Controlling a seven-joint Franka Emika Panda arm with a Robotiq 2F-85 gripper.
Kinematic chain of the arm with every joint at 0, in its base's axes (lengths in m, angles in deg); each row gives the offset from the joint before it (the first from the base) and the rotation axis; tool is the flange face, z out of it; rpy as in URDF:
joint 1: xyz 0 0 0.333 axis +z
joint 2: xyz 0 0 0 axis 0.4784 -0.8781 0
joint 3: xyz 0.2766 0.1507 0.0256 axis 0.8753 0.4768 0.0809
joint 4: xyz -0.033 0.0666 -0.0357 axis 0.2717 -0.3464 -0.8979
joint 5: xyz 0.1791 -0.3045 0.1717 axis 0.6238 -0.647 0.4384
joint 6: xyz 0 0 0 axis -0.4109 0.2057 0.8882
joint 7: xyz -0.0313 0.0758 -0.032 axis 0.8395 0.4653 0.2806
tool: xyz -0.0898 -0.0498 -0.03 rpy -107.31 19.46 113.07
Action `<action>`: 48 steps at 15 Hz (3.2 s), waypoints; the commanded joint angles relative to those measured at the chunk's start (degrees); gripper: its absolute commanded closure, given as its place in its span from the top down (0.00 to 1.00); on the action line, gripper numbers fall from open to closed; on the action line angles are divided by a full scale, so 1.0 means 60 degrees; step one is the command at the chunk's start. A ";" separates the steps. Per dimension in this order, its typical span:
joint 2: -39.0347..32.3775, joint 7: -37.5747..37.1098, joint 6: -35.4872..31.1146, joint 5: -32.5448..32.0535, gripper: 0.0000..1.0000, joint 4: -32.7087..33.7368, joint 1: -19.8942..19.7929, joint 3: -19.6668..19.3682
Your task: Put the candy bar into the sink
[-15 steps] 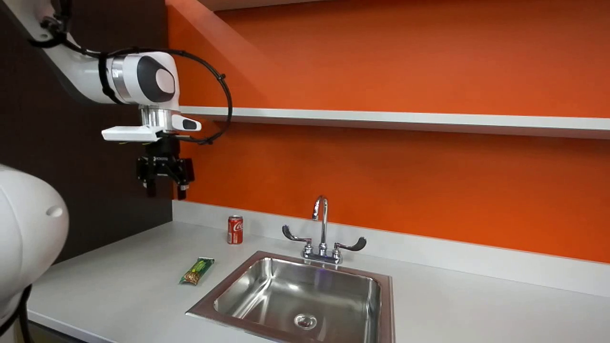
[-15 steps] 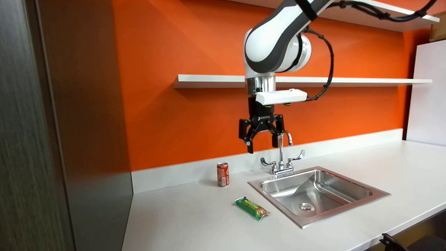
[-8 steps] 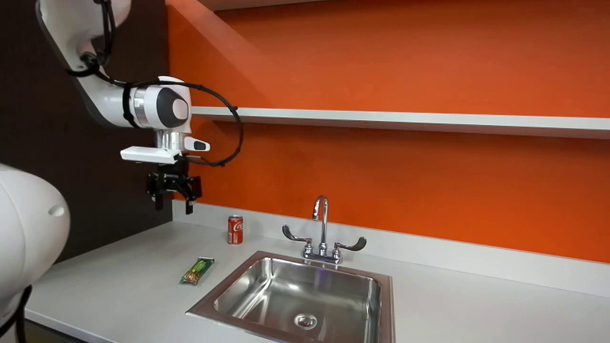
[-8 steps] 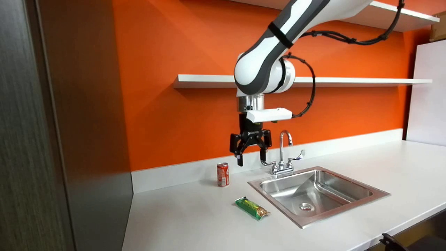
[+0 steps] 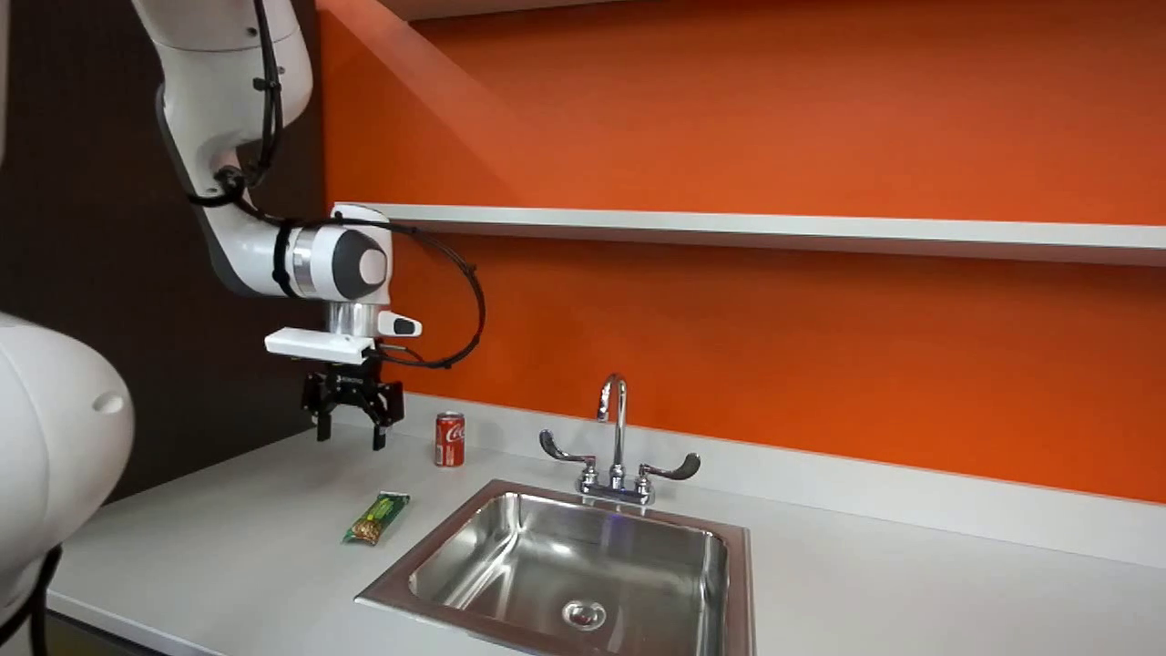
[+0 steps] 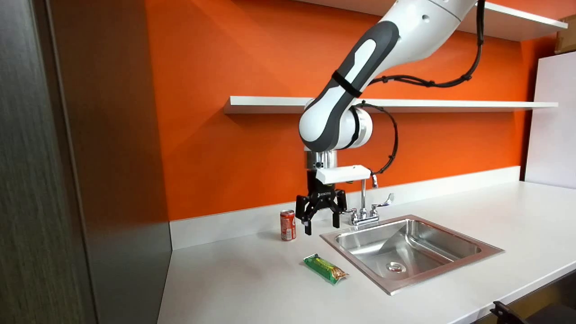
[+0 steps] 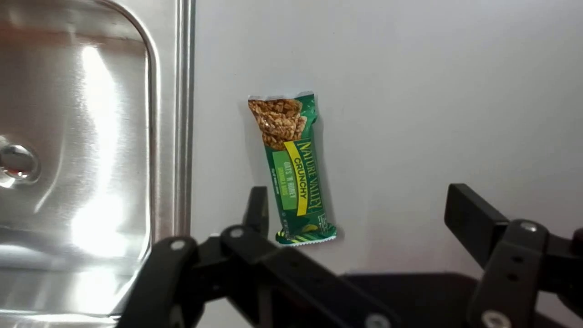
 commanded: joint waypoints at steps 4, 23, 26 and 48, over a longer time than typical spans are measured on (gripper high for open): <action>-0.1299 0.0210 -0.0822 -0.0392 1.00 0.0403 0.0177 -0.0256; -0.3460 -0.0019 -0.1850 -0.1385 1.00 0.1406 0.0836 -0.1062; -0.3541 -0.0015 -0.1833 -0.1373 1.00 0.1495 0.0853 -0.1116; -0.2328 -0.0193 -0.1027 -0.0905 0.18 0.1782 0.0716 -0.0998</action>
